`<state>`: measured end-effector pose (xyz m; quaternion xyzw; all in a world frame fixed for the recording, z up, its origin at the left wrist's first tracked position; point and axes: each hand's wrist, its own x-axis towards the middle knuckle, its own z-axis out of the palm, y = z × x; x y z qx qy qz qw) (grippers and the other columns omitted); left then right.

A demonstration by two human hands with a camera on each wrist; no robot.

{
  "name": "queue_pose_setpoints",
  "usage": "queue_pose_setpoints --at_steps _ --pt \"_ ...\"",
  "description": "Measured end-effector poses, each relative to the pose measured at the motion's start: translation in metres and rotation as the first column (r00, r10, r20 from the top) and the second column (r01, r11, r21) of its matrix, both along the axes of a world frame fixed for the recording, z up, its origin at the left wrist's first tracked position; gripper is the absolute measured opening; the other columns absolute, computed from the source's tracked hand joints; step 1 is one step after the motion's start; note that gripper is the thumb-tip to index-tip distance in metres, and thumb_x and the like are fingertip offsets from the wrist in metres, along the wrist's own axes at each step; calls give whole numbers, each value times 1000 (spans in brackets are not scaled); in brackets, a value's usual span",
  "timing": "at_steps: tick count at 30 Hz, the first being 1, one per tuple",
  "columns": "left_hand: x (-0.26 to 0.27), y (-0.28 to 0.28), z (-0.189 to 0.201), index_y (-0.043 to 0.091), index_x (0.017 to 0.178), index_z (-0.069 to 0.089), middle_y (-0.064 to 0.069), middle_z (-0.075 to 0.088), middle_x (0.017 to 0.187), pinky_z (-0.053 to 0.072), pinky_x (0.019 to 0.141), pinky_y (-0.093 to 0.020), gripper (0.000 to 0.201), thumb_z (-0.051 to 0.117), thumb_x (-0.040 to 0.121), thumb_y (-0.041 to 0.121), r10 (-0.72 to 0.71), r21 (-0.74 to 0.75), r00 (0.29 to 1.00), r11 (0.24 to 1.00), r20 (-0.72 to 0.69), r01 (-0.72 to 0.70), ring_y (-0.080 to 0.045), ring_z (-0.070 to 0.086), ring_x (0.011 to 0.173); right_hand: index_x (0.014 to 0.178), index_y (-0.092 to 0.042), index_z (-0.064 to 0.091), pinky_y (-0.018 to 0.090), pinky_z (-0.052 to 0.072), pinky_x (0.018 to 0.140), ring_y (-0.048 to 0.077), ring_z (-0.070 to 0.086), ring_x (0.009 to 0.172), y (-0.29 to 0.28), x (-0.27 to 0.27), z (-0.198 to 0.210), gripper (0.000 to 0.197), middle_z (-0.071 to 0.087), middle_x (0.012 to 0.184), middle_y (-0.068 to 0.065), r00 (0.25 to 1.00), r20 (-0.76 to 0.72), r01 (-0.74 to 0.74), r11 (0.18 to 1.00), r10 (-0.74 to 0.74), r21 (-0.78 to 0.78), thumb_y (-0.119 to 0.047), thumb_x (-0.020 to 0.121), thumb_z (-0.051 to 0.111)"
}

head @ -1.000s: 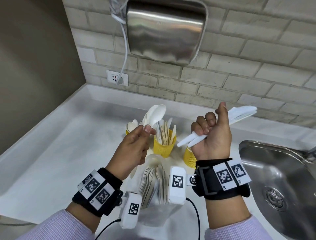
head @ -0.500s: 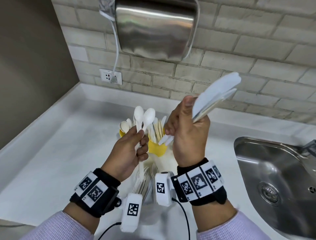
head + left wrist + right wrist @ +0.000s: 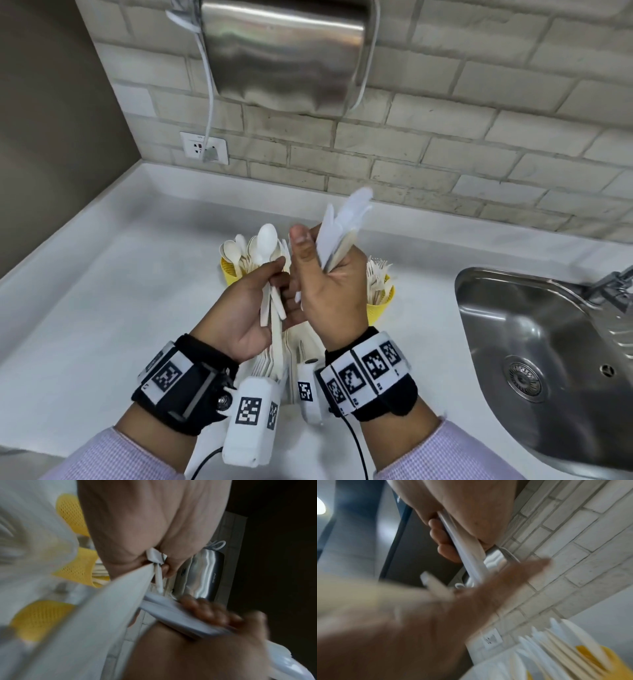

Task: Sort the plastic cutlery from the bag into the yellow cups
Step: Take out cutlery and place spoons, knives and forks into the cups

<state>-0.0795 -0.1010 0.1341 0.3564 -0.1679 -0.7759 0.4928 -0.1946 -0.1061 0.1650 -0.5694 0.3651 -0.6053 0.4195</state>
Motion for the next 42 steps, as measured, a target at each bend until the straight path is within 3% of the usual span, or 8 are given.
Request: queue_pose_setpoints --at_steps 2,4,8,11,15,22,36,42 --pt "-2 -3 -1 4 131 55 -13 38 140 47 110 -45 64 78 83 40 11 16 1000 1000 -6 -11 -34 44 128 62 -24 59 28 48 57 10 60 55 -2 -2 -13 38 60 56 -11 997 -72 -17 998 21 55 -39 96 65" --pt "-6 -6 -2 1 132 56 -16 40 145 41 115 -46 58 71 89 38 55 42 998 998 -39 -53 -34 43 131 68 -19 63 31 51 61 14 65 63 -7 -7 -22 37 66 64 -4 992 -123 -6 998 13 56 -42 97 63" --pt "-19 -3 -2 10 89 53 -16 69 83 63 63 -33 26 53 105 30 95 24 995 995 26 -95 -23 73 77 81 -4 62 22 47 64 12 65 69 -17 -27 -26 41 64 71 2 967 -226 112 994 -113 -17 -43 93 60" --pt "-24 3 3 13 70 44 -28 74 103 65 77 -43 39 52 105 29 132 -48 989 991 74 -129 -33 76 100 67 -7 62 27 47 60 13 63 59 -23 -48 -26 33 65 59 -1 960 -264 132 984 -95 122 -26 94 62" --pt "-25 4 0 9 85 55 -27 71 119 57 98 -53 35 46 108 33 173 -128 962 981 212 -148 -40 70 114 63 -7 67 28 36 46 25 45 40 -36 -66 -29 31 53 50 13 991 -59 135 917 -121 375 -17 92 60" --pt "-8 -4 -13 14 91 54 -6 52 65 46 63 -34 26 44 110 28 397 -219 852 915 341 -339 -19 46 56 72 -8 66 26 33 41 26 42 37 -54 -81 -31 23 49 47 15 936 114 247 853 -332 459 -19 90 58" --pt "5 -16 -17 21 99 45 -2 15 73 14 46 -27 12 53 103 29 423 -241 776 906 468 -348 -13 13 54 66 -11 69 37 58 60 24 67 53 -96 -46 -58 29 68 56 5 940 -234 309 910 -247 278 -32 85 62" --pt "7 -18 -19 25 85 40 3 21 65 16 43 -24 23 53 103 29 425 -234 761 905 490 -355 -13 14 52 52 -16 53 22 40 54 14 59 50 -112 -22 -76 45 61 52 -4 817 -542 279 958 -198 71 -39 89 63"
